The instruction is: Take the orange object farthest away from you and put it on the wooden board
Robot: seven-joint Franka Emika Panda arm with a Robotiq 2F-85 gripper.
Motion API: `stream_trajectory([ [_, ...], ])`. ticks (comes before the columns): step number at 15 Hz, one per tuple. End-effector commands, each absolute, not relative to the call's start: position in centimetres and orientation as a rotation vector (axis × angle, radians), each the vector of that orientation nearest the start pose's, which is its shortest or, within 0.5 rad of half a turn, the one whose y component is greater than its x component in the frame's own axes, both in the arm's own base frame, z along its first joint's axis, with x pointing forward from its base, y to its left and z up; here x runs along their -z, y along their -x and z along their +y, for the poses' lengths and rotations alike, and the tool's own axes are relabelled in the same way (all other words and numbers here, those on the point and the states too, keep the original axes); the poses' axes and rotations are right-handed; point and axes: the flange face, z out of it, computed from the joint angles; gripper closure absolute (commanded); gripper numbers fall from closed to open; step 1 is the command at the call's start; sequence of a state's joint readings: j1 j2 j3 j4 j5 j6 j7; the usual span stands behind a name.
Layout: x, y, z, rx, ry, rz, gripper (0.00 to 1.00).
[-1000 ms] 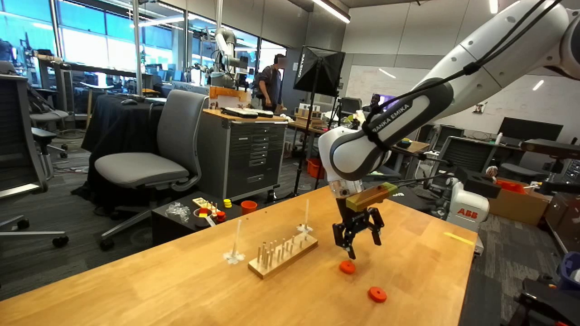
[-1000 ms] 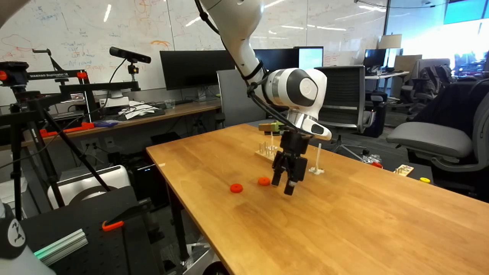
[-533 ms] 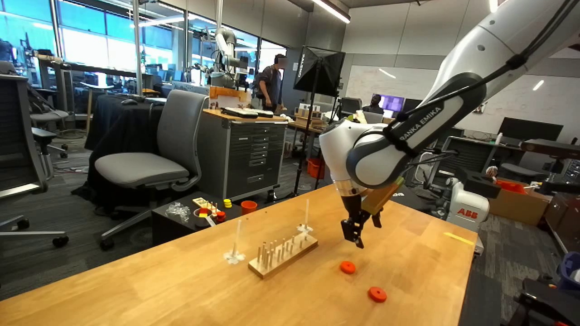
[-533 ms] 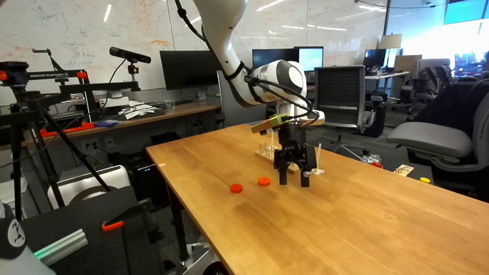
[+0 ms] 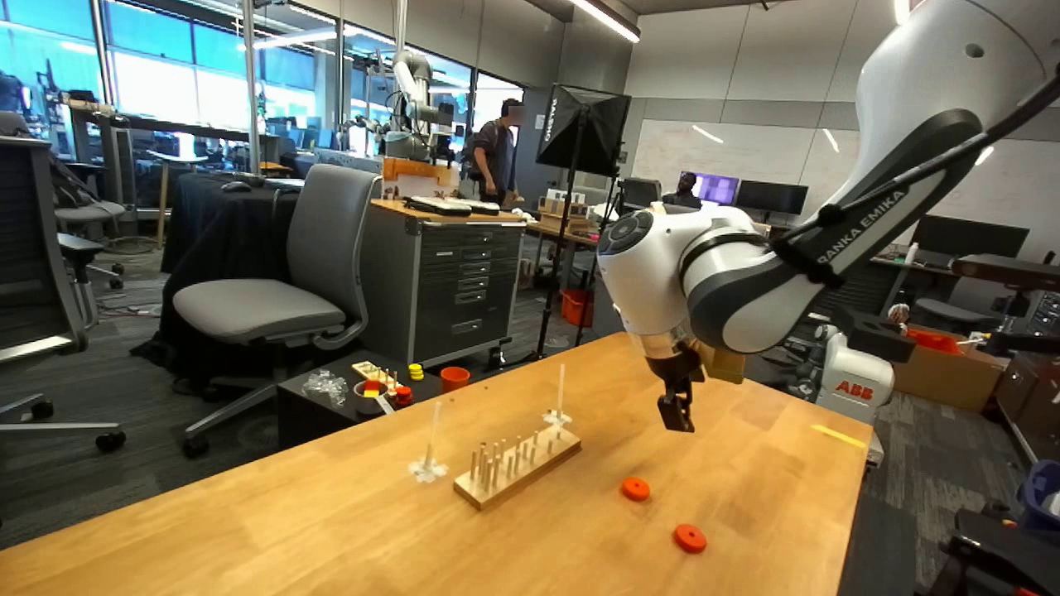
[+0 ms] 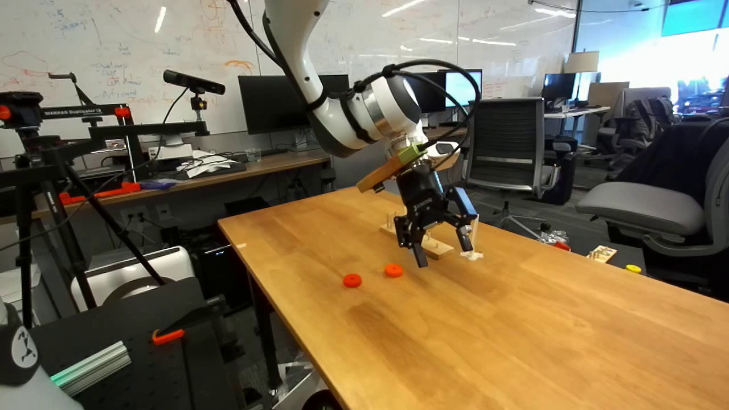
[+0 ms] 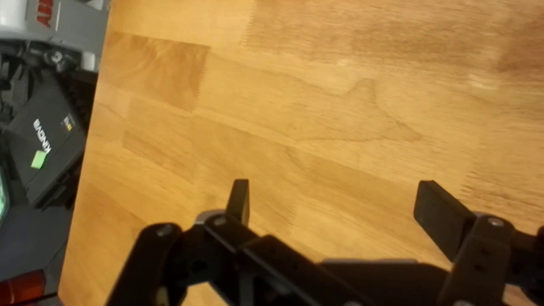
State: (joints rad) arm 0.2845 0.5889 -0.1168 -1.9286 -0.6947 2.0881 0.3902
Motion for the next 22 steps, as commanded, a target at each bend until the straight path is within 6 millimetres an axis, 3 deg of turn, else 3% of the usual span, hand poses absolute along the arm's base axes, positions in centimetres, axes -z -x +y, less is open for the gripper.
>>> stream_trajectory([
  [1, -17.9, -56.1, 9.1, 0.170, -2.491, 0.447, 0.00],
  [3, -17.6, -55.7, 10.8, 0.119, -2.567, 0.516, 0.00],
  [7, -16.5, -54.9, 13.1, 0.102, -2.578, 0.819, 0.00],
  [19, -16.8, -56.1, 14.0, 0.324, -2.205, 1.616, 0.00],
  [20, -17.2, -55.7, 14.1, 0.380, -2.163, 1.591, 0.00],
  [22, -18.1, -55.2, 14.0, 0.269, -2.310, 1.343, 0.00],
])
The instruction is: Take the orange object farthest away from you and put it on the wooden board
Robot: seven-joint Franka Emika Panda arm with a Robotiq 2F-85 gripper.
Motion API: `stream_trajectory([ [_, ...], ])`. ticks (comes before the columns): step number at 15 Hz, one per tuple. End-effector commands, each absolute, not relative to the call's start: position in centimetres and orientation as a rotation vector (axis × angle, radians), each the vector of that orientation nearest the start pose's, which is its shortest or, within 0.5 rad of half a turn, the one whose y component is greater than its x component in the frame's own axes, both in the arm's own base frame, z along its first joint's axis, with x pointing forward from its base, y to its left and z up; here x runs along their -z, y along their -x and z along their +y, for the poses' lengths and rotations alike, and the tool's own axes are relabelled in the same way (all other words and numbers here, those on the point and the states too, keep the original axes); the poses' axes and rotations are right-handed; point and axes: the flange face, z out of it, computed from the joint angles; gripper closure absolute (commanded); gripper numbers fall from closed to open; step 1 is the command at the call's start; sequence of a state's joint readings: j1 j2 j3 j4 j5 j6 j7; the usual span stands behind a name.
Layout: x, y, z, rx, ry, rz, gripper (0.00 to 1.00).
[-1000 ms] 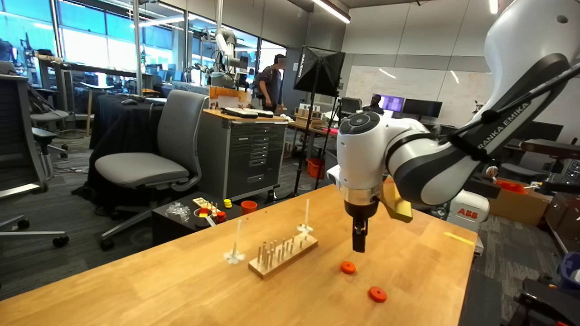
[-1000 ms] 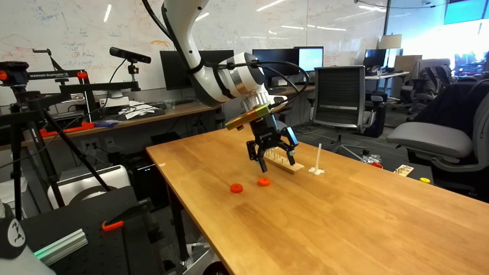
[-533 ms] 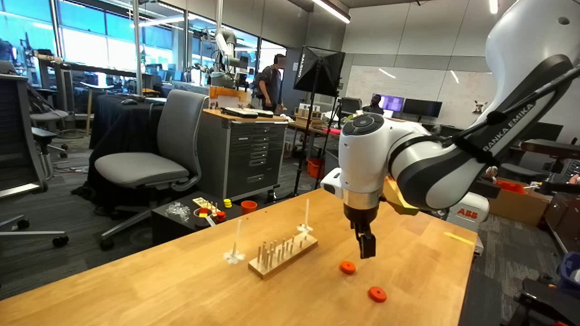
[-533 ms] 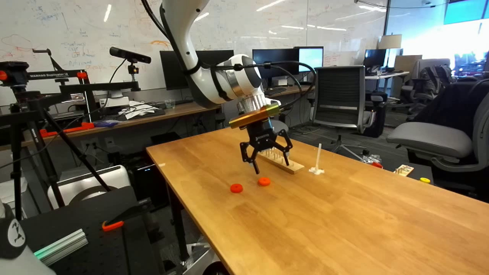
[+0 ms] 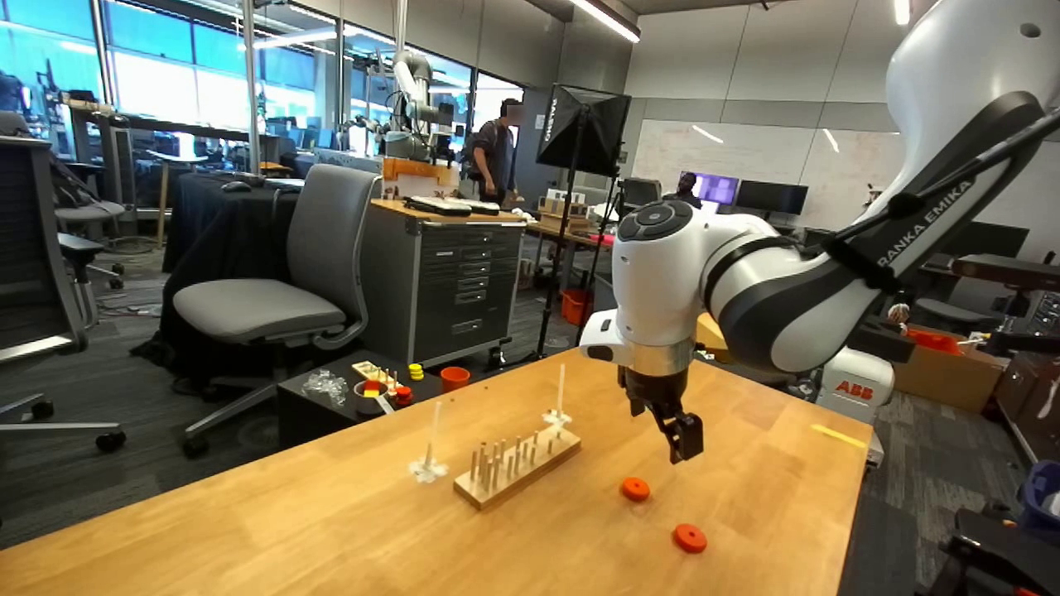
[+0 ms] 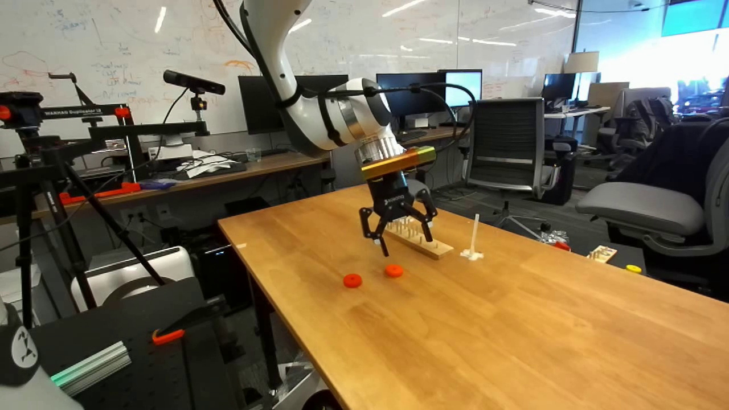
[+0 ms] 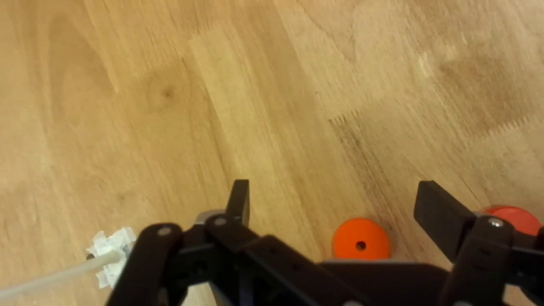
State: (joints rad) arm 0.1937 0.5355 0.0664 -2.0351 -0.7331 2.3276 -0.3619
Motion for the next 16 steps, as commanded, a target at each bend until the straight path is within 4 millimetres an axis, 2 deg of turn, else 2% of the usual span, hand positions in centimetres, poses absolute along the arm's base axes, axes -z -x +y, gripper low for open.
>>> stream_trajectory([
  [1, -16.5, -55.7, 13.8, -0.416, 2.980, -1.917, 0.00],
  [5, -16.1, -55.5, 13.8, -0.422, 2.988, -1.899, 0.00],
  [13, -13.3, -54.9, 14.8, -0.264, 2.624, -2.177, 0.00],
  [16, -12.0, -54.9, 14.4, -0.285, 2.493, -2.223, 0.00],
])
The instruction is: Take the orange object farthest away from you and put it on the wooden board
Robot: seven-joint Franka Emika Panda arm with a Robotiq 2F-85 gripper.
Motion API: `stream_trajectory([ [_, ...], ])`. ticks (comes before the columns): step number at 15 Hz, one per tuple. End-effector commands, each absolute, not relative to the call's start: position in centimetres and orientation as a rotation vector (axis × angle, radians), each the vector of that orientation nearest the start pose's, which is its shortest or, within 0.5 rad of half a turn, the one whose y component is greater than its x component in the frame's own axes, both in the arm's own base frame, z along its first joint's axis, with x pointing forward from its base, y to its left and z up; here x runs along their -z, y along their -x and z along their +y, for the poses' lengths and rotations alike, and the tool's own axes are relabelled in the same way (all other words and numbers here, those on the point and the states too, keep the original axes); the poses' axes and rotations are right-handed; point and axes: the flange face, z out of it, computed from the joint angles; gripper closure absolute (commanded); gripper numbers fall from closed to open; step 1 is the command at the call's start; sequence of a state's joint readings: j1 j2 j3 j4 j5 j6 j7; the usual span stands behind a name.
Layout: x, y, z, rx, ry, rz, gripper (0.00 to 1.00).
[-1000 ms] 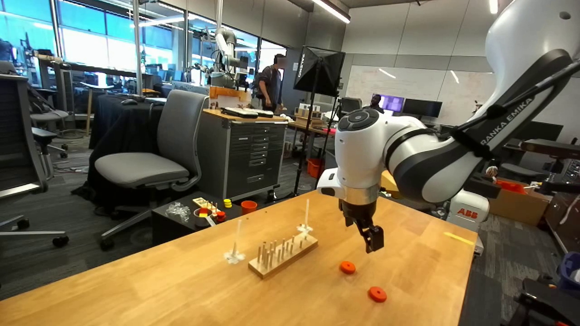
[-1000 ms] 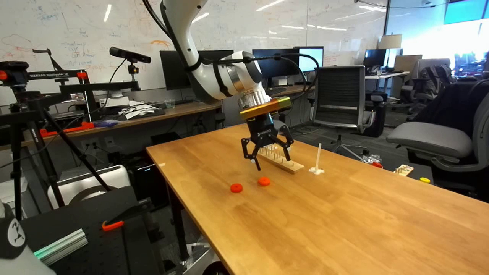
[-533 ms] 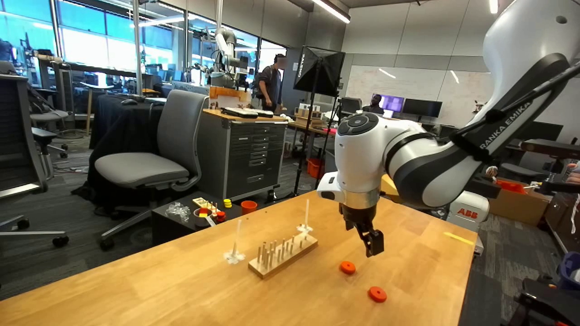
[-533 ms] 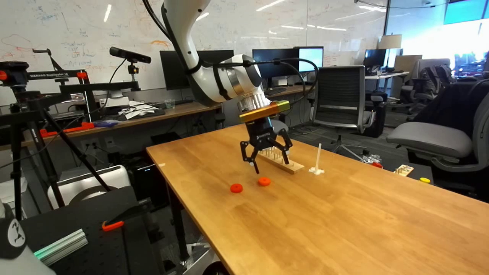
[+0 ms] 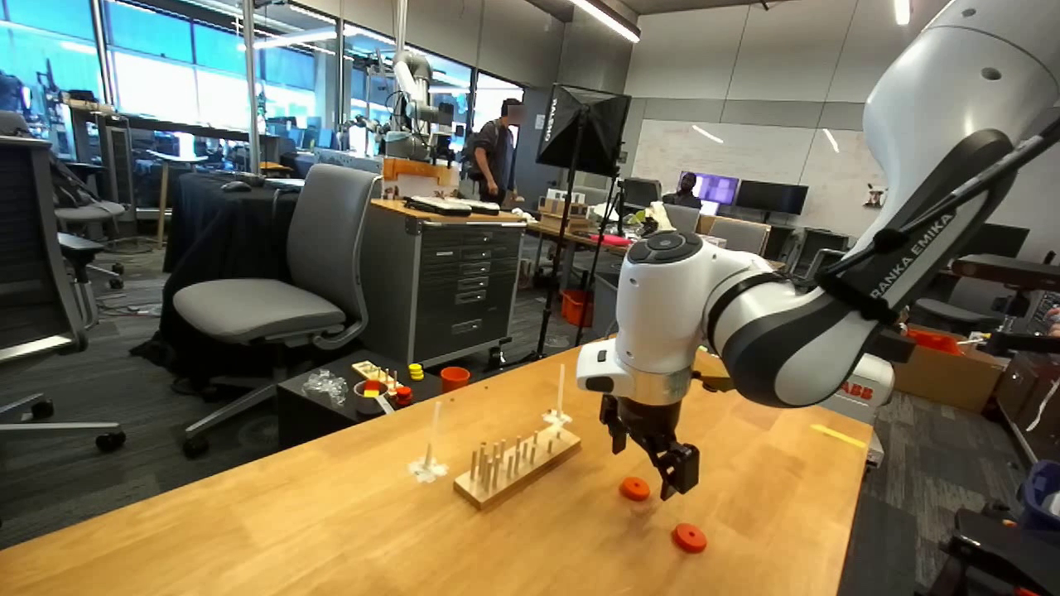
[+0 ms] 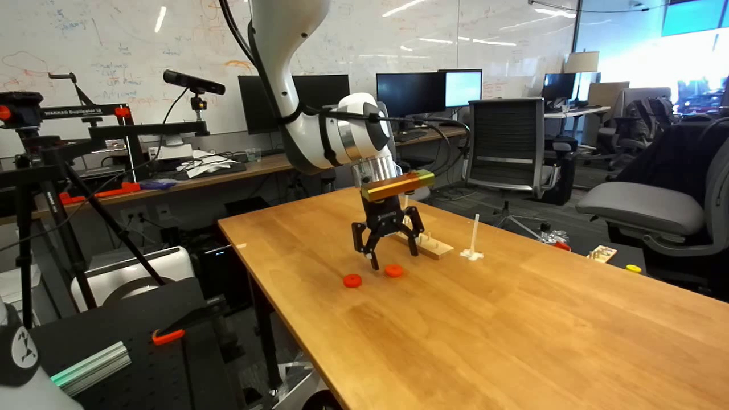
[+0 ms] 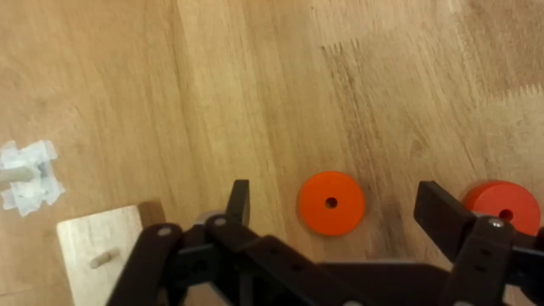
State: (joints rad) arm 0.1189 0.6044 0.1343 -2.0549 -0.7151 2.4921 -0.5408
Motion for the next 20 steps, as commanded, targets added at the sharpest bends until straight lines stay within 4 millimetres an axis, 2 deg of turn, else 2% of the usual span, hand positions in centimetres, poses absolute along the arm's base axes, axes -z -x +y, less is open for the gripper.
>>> stream_trajectory([
  [1, -11.7, -54.9, 14.2, -0.292, 2.466, -2.223, 0.00],
  [6, -10.4, -54.7, 13.0, -0.273, 2.321, -2.249, 0.00],
  [7, -10.5, -54.9, 12.9, -0.238, 2.311, -2.251, 0.25],
  [9, -10.6, -55.0, 12.8, -0.188, 2.306, -2.259, 0.34],
  [14, -10.7, -54.7, 13.0, -0.116, 2.245, -2.297, 0.71],
  [15, -10.8, -54.7, 12.9, -0.111, 2.240, -2.301, 0.77],
  [19, -11.3, -55.2, 13.2, 0.022, 2.310, -2.230, 0.78],
  [20, -11.6, -55.3, 13.1, 0.061, 2.343, -2.181, 0.82],
])
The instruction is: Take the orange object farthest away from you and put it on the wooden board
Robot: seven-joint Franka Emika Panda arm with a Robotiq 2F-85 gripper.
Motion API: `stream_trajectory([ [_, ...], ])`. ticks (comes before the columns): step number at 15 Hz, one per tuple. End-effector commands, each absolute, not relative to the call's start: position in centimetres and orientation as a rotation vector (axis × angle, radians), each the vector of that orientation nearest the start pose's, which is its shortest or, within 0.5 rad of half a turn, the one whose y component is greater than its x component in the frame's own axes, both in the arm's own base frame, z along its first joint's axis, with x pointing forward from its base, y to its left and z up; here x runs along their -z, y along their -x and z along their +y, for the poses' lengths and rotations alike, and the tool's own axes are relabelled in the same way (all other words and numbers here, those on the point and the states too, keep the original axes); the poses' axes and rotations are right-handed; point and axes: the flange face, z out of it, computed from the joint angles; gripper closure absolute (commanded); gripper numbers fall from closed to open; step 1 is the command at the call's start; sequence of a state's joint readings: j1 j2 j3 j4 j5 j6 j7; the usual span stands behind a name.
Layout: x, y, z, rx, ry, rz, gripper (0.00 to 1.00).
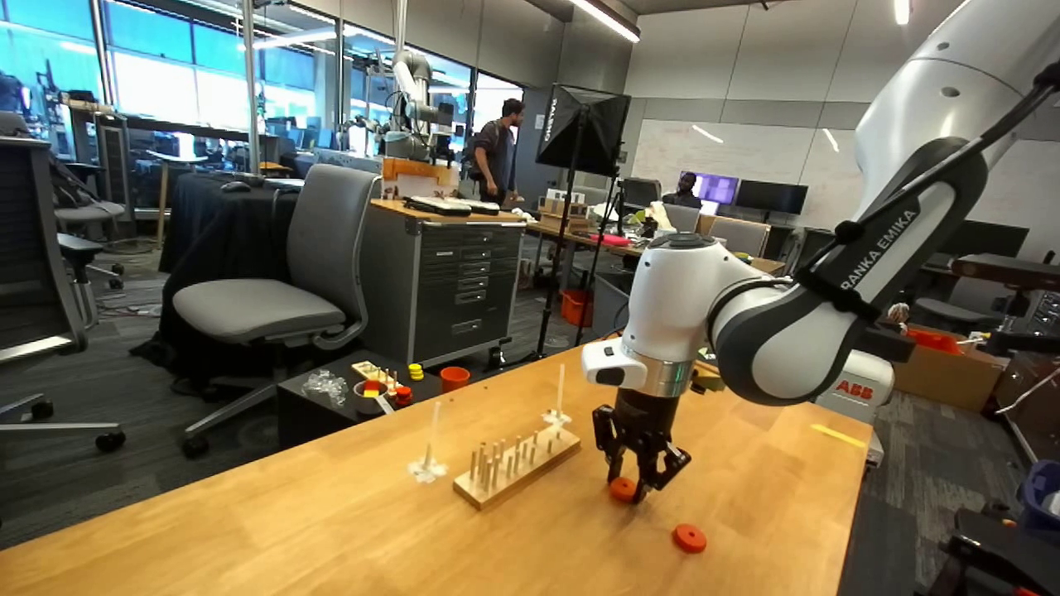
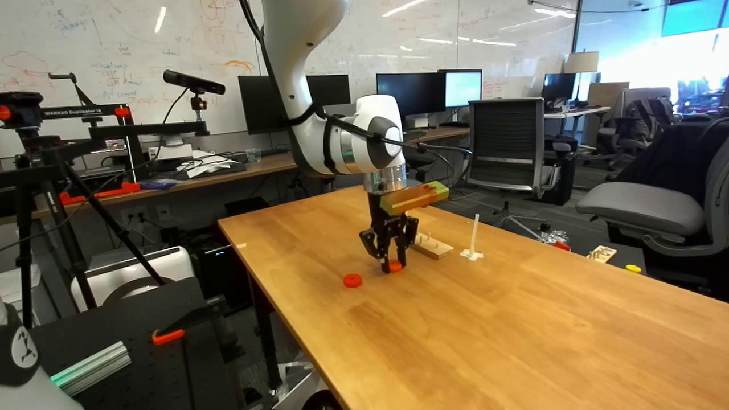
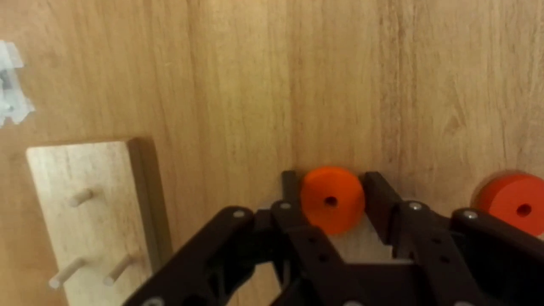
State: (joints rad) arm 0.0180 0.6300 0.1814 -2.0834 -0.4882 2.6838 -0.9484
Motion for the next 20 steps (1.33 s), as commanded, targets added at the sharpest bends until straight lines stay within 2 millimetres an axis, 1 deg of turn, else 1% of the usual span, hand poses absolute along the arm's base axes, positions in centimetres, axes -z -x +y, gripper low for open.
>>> stream_trajectory([
  [1, -11.5, -55.4, 13.2, 0.105, 2.364, -2.142, 0.82],
  [4, -11.8, -55.8, 12.8, 0.183, 2.409, -2.064, 0.82],
  [10, -12.1, -56.3, 12.5, 0.232, 2.469, -1.929, 0.82],
  [17, -12.9, -57.3, 13.0, 0.362, 2.611, -1.618, 0.82],
  [20, -13.2, -57.7, 12.4, 0.381, 2.686, -1.506, 0.82],
])
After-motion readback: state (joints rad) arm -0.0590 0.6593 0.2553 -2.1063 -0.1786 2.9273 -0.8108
